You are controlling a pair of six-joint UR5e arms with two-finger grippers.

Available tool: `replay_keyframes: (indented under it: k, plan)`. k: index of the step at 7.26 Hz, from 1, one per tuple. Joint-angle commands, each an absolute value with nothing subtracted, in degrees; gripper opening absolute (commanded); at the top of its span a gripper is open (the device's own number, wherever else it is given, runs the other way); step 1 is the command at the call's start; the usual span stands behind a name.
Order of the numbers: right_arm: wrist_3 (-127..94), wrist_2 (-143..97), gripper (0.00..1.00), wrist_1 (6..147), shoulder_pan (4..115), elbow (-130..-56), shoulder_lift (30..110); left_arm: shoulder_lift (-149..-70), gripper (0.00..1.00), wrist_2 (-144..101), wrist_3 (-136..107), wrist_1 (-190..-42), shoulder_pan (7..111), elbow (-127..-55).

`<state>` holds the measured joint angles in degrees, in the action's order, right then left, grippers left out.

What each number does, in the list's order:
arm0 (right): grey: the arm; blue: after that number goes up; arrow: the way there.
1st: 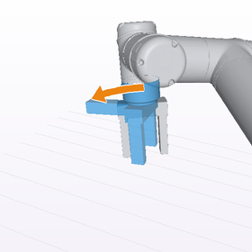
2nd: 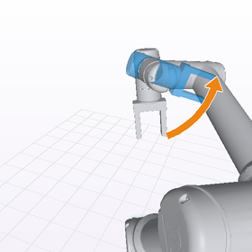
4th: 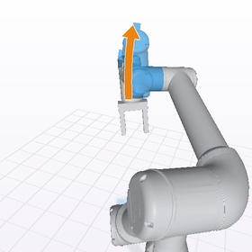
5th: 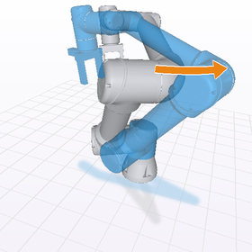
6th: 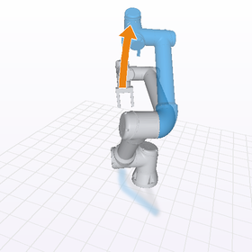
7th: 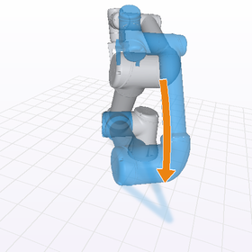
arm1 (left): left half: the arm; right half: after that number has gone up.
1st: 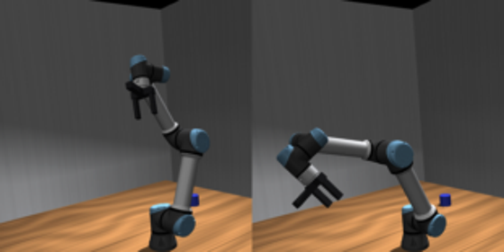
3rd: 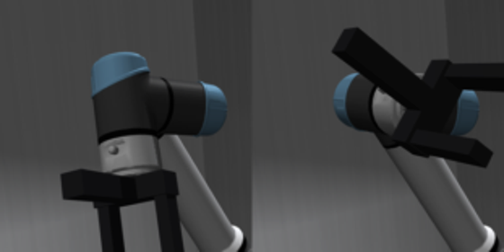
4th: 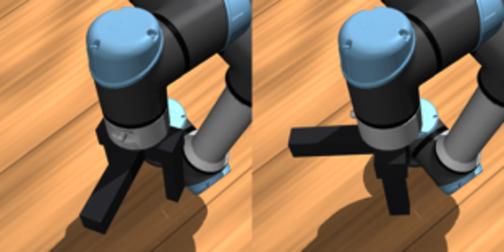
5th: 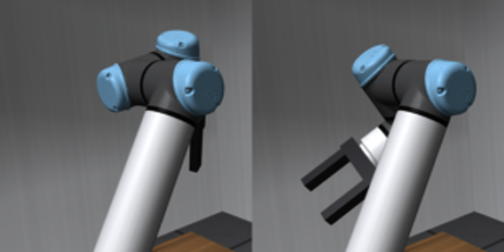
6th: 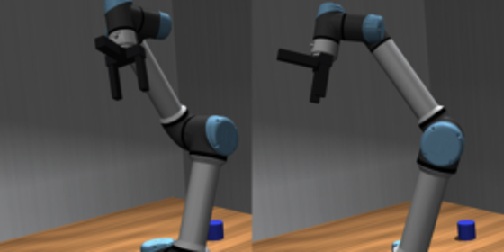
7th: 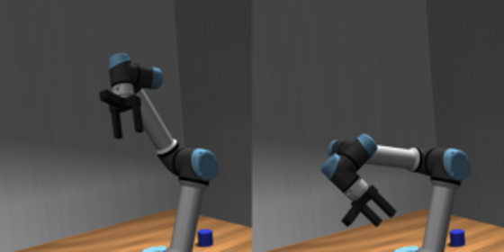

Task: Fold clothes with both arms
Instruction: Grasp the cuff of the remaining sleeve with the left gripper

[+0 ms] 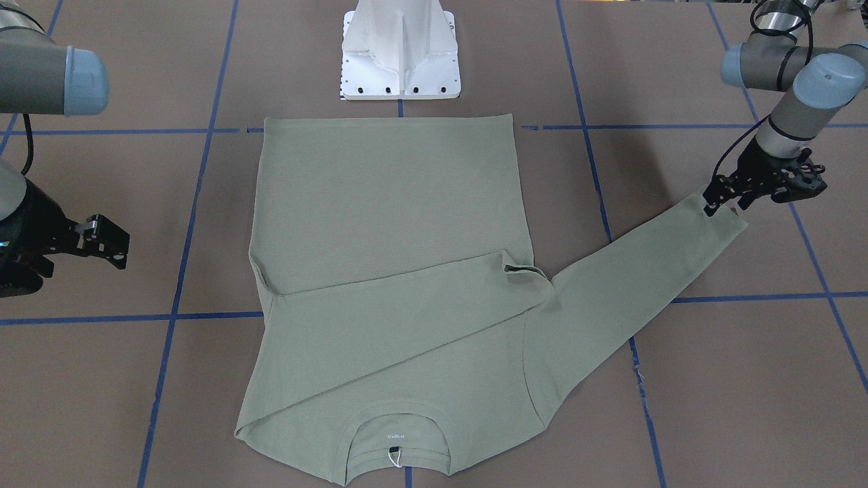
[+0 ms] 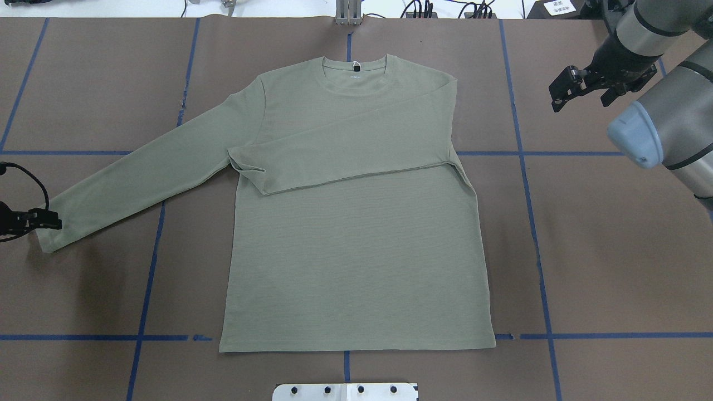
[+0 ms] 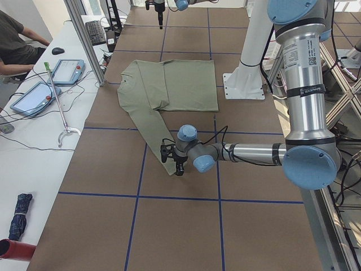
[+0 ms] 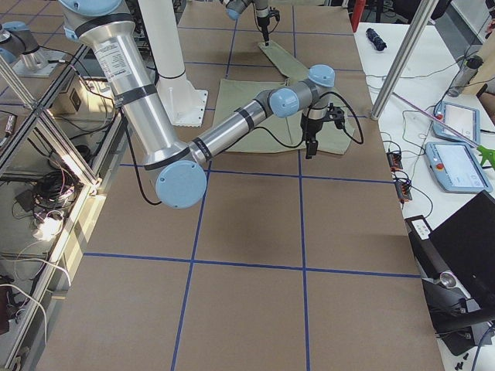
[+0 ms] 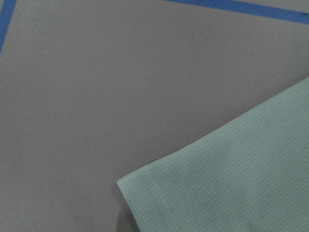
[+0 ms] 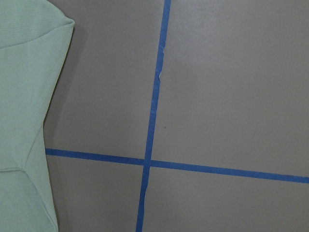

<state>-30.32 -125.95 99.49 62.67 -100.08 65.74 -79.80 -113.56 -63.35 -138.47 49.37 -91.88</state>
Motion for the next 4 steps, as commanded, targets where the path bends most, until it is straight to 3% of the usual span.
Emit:
replay_keyframes:
  k: [1, 3, 4]
  plan:
    - [-30.32, -125.95, 1.0, 99.49, 62.67, -100.02, 65.74, -79.8, 0.57, -113.55, -63.46, -138.52, 49.31, -91.93]
    - [-30.32, -125.95, 1.0, 99.49, 62.67, -100.02, 65.74, -79.8, 0.61, -113.55, -63.37, -138.52, 49.22, -91.93]
    - [-30.32, -125.95, 1.0, 99.49, 62.67, -100.02, 65.66, -79.72, 0.75, -113.55, -63.28, -138.52, 49.22, -91.93]
